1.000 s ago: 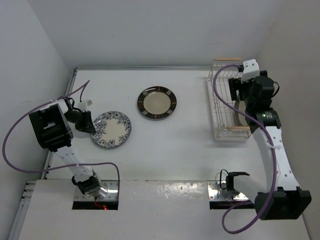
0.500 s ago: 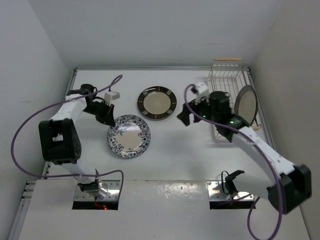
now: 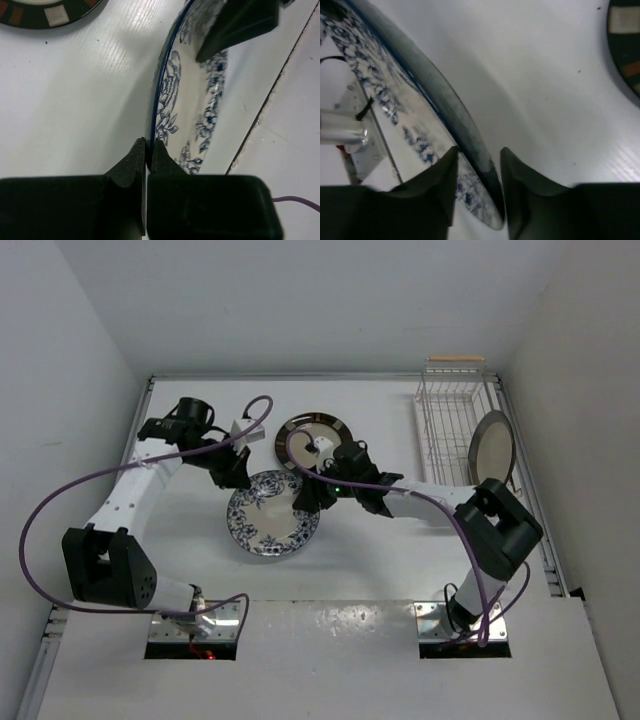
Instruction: Load the plates into the dish rack
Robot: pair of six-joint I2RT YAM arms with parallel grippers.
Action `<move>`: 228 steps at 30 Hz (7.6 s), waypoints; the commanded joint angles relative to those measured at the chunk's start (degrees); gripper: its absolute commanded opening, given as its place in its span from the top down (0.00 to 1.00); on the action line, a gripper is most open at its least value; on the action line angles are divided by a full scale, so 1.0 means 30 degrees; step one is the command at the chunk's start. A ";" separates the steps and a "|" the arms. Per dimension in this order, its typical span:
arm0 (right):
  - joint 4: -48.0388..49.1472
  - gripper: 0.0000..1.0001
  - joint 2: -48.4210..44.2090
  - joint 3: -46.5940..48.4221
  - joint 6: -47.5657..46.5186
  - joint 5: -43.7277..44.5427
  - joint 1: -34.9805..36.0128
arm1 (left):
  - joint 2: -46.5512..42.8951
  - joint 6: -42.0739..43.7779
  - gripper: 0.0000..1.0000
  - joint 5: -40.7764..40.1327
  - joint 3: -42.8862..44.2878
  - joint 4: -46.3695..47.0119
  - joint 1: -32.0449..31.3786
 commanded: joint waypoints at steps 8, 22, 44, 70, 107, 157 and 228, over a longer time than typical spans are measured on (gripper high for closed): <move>0.1818 1.00 -0.3169 0.0487 0.1026 0.2402 -0.0358 | -0.1686 -0.4678 0.51 -0.0170 0.1332 0.2393 0.1638; -0.6005 1.00 -1.0964 0.7286 -0.8815 1.6845 -0.6217 | -0.1862 -0.9197 0.08 -0.7003 0.0307 0.5149 0.4541; -1.0517 1.00 -1.1376 0.1283 -0.9995 1.8107 -1.2462 | -0.2037 -0.9197 0.08 -0.6649 -0.0424 0.5149 0.4541; -1.1280 1.00 -1.1612 0.1222 -0.7296 1.7990 -1.3106 | -0.2213 -0.9021 0.08 -0.6649 -0.0777 0.5325 0.4541; -1.4445 0.30 -0.8915 0.5814 -0.9378 1.6498 -1.3926 | -0.2213 -0.9021 0.08 -0.6825 -0.0953 0.5500 0.4541; -0.0999 1.00 0.9897 0.7054 1.2568 0.4251 -0.7276 | -0.0719 -0.8670 0.08 -0.8495 -0.1334 0.5676 0.6153; -0.4719 1.00 -1.0791 0.1019 -1.6411 1.2717 -1.3106 | -0.0721 -0.8846 0.08 -0.6649 -0.0982 0.5676 0.5215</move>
